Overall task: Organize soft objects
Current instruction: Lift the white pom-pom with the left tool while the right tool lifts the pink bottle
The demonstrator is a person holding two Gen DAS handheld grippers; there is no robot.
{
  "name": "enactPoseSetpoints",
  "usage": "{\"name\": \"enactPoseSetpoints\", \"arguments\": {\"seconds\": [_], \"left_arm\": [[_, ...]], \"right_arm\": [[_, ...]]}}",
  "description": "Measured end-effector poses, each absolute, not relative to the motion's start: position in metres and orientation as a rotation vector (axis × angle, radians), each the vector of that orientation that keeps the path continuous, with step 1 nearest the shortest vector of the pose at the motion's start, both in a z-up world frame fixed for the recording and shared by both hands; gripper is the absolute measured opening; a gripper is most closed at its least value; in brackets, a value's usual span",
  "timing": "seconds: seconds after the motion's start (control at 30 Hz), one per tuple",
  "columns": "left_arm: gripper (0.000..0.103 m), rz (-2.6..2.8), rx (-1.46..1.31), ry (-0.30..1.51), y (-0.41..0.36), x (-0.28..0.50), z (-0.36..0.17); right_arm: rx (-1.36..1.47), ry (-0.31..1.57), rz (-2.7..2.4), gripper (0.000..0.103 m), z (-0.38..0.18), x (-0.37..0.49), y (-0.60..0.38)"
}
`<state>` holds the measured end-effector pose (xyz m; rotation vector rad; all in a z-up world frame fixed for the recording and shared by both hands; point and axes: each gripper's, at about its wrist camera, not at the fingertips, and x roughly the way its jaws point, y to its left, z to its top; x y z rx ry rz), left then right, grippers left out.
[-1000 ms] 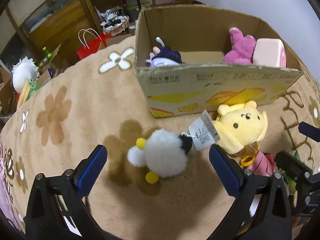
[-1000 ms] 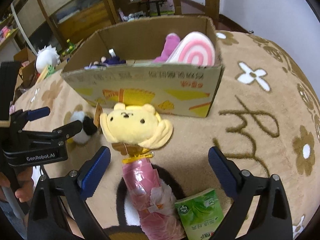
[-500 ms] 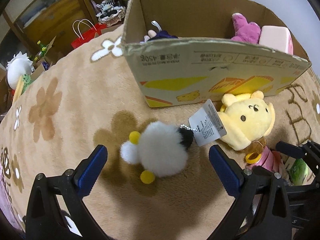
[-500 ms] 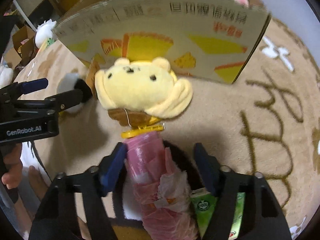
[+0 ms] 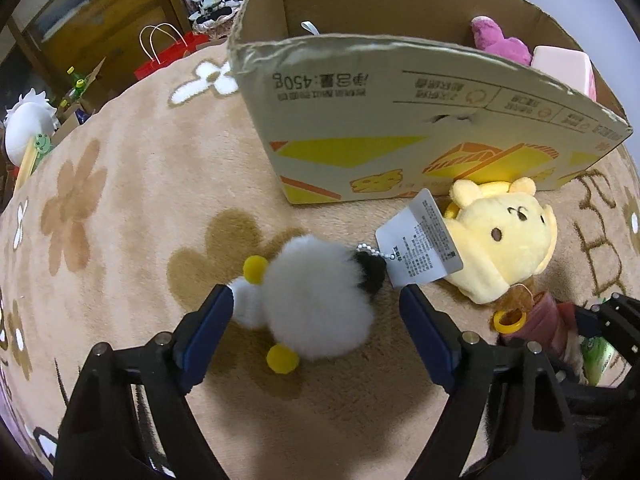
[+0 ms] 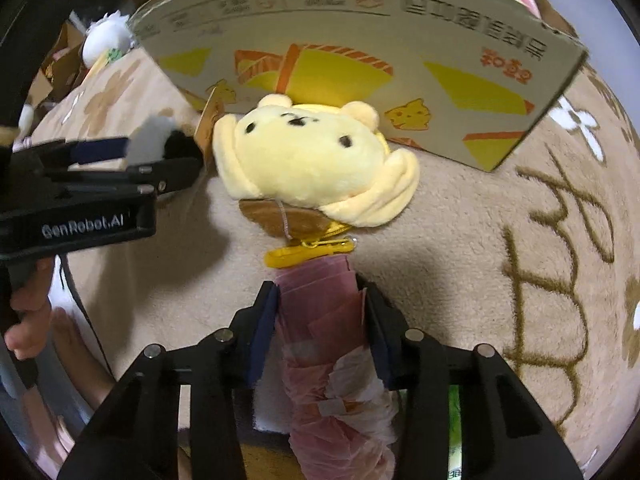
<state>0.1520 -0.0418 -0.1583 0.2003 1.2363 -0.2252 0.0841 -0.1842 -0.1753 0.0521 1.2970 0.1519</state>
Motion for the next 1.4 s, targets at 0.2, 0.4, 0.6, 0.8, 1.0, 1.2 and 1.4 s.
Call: {"name": "enactPoseSetpoints", "arguments": {"seconds": [0.2,0.4,0.6,0.8,1.0,1.2,1.4], "left_arm": [[0.052,-0.24,0.196,1.254,-0.044,0.152,-0.163],[0.036,-0.252,0.207,1.223,-0.047,0.144,-0.158],[0.034,-0.252,0.193,1.159,-0.046,0.134,-0.142],[0.034,-0.253,0.187,1.107,-0.045,0.121,-0.127],[0.034,-0.26,0.193,1.06,-0.048,0.11,-0.116],[0.034,-0.255,0.175,1.01,-0.046,0.107,-0.104],[0.034,-0.238,0.16,0.927,-0.042,0.105,-0.087]], "right_arm": [[0.072,1.245,0.101,0.033,-0.163,0.085,-0.201],[0.065,1.219,0.071,0.028,-0.157,0.087,-0.204],[0.069,1.189,0.058,0.024,-0.146,0.084,-0.208],[0.116,1.158,0.064,0.022,-0.132,0.078,-0.219],[0.136,1.095,0.062,0.02,-0.112,0.071,-0.221],[0.177,1.022,0.034,0.019,-0.091,0.064,-0.235],[0.187,0.956,0.023,0.018,-0.073,0.064,-0.238]]}}
